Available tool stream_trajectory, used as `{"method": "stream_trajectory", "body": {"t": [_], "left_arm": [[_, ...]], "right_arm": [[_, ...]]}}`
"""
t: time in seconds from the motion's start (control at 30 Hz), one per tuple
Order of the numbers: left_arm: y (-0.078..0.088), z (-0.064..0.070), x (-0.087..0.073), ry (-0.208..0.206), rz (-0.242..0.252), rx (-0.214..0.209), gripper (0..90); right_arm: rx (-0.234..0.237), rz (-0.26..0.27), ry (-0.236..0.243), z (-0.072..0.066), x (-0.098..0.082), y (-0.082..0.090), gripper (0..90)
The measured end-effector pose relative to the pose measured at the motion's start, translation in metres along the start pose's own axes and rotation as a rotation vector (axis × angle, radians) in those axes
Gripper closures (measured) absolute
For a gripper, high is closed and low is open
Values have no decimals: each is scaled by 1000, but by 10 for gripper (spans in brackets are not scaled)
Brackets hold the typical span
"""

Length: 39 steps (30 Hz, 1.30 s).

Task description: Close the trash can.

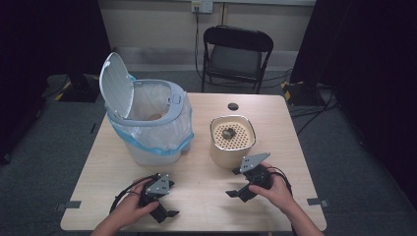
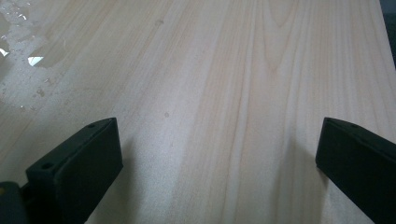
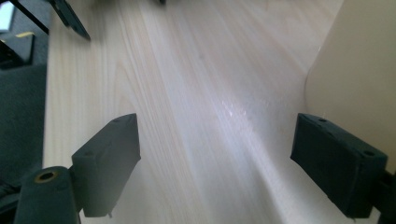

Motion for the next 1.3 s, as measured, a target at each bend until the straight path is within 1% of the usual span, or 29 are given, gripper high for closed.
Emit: {"method": "stream_trajectory", "body": {"t": [0.1, 0.23, 0.27, 0.3, 0.43, 0.53, 0.57, 0.6, 0.63, 0.67, 0.77, 0.83, 0.87, 0.93, 0.97, 1.0, 1.03, 1.07, 1.1, 1.13, 1.17, 1.2, 1.23, 1.27, 1.3], "left_arm": [[0, 0, 0, -2, -1, -1, 0], [0, 0, 0, -2, -1, -1, 0], [0, 0, 0, -2, -1, -1, 0], [0, 0, 0, -2, -2, -1, 0], [0, 0, 0, -2, -1, 0, 0], [1, 0, 0, 1, -10, 9, 0], [0, 0, 0, 5, -5, 7, 0], [0, 0, 0, 5, -5, 7, 0], [0, 1, -1, 12, -2, 12, 0], [1, 1, -1, 12, -7, 16, 0], [2, 2, -2, 15, 0, 18, 0], [4, 3, -3, 17, -13, 22, 0], [5, 3, -3, 10, -28, 17, 0], [10, 4, -4, 22, -44, 23, 25], [12, 4, -4, 26, -42, 29, 65], [12, 4, -4, 26, -42, 29, 134], [19, 2, -5, 49, -55, 28, 192], [22, 2, -6, 68, -59, 23, 189], [25, 0, -6, 68, -66, 30, 151], [25, 0, -6, 68, -66, 30, 160], [30, -1, -7, 84, -56, 39, 176], [30, -1, -7, 84, -56, 39, 165], [37, -1, -8, 92, -65, 50, 156], [40, -1, -8, 100, -62, 54, 159], [44, -2, -8, 88, -79, 62, 160]], "right_arm": [[-14, 5, 5, -3, -10, -7, 148], [-31, -1, 5, -5, -23, -16, 147], [-31, -9, 2, -5, -25, -18, 147], [-37, -16, 9, -5, -27, -19, 147], [-45, -16, 8, -4, -32, -24, 147], [-54, 19, -3, -3, -34, -26, 144], [-60, 22, 1, -3, -35, -26, 144], [-60, 22, 1, -3, -35, -26, 144], [-75, 21, 17, -4, -36, -26, 140], [-81, 16, 26, -6, -36, -27, 136], [-83, 15, 24, -6, -36, -27, 135], [-82, 15, 23, -6, -36, -27, 135], [-82, 16, 23, -6, -36, -27, 135], [-83, 15, 23, -6, -36, -27, 135], [-82, 16, 23, -6, -36, -27, 134], [-82, 16, 23, -6, -36, -27, 134], [-83, 15, 23, -6, -36, -27, 134], [-83, 15, 23, -6, -36, -27, 134], [-81, 16, 23, -6, -36, -27, 134], [-83, 15, 23, -6, -36, -27, 134], [-81, 17, 24, -6, -36, -27, 134], [-82, 16, 23, -6, -36, -27, 134], [-82, 16, 24, -6, -36, -27, 134], [-83, 15, 24, -6, -36, -27, 134], [-81, 17, 23, -6, -36, -27, 134]]}}
Point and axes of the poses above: each handheld gripper's, and its own axes: y roughly backward along the jaws, x roughly out of its top, z roughly to its right, the point moved 4 cm from there along -y, roughly forward along the jaws, and after that the axes turned 8 degrees about y, right-handed, at the moved point
